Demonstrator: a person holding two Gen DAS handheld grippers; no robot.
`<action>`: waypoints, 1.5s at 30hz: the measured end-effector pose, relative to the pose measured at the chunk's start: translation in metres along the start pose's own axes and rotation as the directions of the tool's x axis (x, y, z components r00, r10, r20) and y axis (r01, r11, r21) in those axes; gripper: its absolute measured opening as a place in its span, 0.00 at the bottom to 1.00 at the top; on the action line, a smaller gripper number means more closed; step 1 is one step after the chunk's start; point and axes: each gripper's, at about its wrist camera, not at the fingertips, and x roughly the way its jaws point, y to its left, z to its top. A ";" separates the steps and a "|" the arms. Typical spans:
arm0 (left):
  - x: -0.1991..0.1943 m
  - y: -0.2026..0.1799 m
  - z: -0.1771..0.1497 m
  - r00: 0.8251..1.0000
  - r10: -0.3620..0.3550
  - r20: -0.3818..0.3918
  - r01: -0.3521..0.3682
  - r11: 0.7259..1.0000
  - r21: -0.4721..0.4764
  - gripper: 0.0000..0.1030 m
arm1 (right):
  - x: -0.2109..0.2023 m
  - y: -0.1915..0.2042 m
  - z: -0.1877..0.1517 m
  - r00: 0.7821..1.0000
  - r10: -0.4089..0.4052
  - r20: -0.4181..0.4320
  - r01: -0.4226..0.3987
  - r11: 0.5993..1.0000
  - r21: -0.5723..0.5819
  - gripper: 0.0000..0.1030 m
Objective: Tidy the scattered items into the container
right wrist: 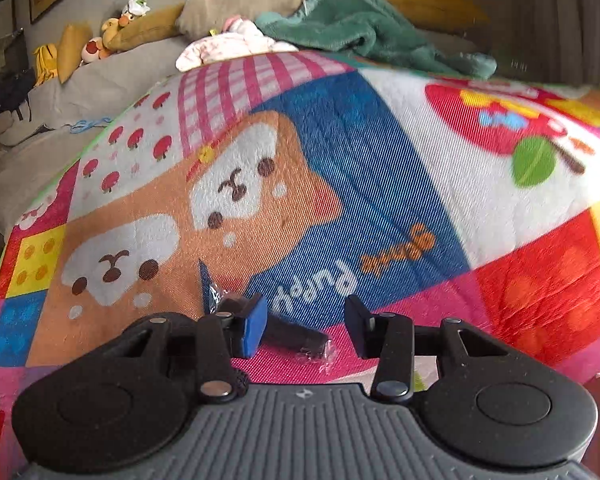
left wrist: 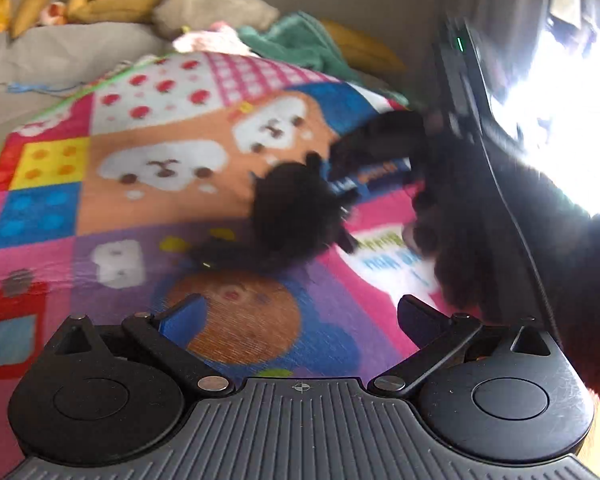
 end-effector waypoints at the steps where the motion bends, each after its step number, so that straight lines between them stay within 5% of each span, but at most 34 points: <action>1: 0.001 0.003 0.001 1.000 -0.001 -0.006 0.000 1.000 -0.020 1.00 | 0.008 -0.004 0.000 1.000 0.012 -0.017 -0.011 1.000 0.020 0.41; 5: 0.006 0.007 0.003 0.999 -0.030 -0.038 0.029 0.999 -0.038 1.00 | 0.021 -0.009 -0.001 0.996 0.077 -0.040 -0.075 0.996 0.041 0.43; 11: 0.006 -0.004 -0.001 0.994 -0.089 -0.064 0.092 0.995 0.044 1.00 | -0.007 -0.010 -0.021 0.968 0.135 -0.211 -0.130 0.991 0.037 0.17; 14: 0.005 -0.008 -0.003 0.994 -0.096 -0.060 0.100 0.993 0.063 1.00 | -0.031 -0.009 -0.032 0.962 0.149 -0.227 -0.155 0.988 -0.011 0.17; 16: 0.006 -0.010 -0.003 0.994 -0.092 -0.065 0.096 0.993 0.065 1.00 | -0.043 -0.006 -0.031 0.981 0.117 -0.154 -0.128 0.990 -0.062 0.19; 18: 0.005 -0.011 -0.003 0.994 -0.090 -0.062 0.094 0.993 0.074 1.00 | -0.043 -0.003 -0.024 0.993 0.087 -0.078 -0.094 0.992 -0.086 0.43; 19: 0.004 -0.011 -0.003 0.994 -0.090 -0.060 0.094 0.993 0.074 1.00 | -0.039 -0.003 -0.018 0.995 0.088 -0.051 -0.092 0.993 -0.069 0.47; 24: 0.005 -0.007 -0.002 0.996 -0.076 -0.055 0.079 0.996 0.046 1.00 | 0.012 -0.014 -0.002 0.981 0.177 -0.079 -0.168 0.980 0.105 0.50; 28: 0.006 -0.007 -0.002 0.995 -0.080 -0.059 0.083 0.995 0.052 1.00 | 0.021 -0.005 -0.010 0.970 0.220 -0.101 -0.208 0.971 0.114 0.51; 32: 0.006 -0.005 -0.002 0.994 -0.092 -0.057 0.095 0.994 0.049 1.00 | 0.012 -0.001 -0.014 0.960 0.228 -0.161 -0.215 0.972 0.096 0.19; 40: 0.000 -0.010 -0.005 0.991 -0.124 -0.048 0.128 0.988 0.090 1.00 | -0.050 -0.009 -0.058 0.965 0.158 -0.211 -0.160 0.987 0.008 0.18; 45: -0.009 -0.018 -0.013 0.986 -0.147 -0.076 0.157 0.976 0.151 1.00 | -0.124 -0.020 -0.103 0.974 0.119 -0.192 -0.129 0.991 -0.043 0.18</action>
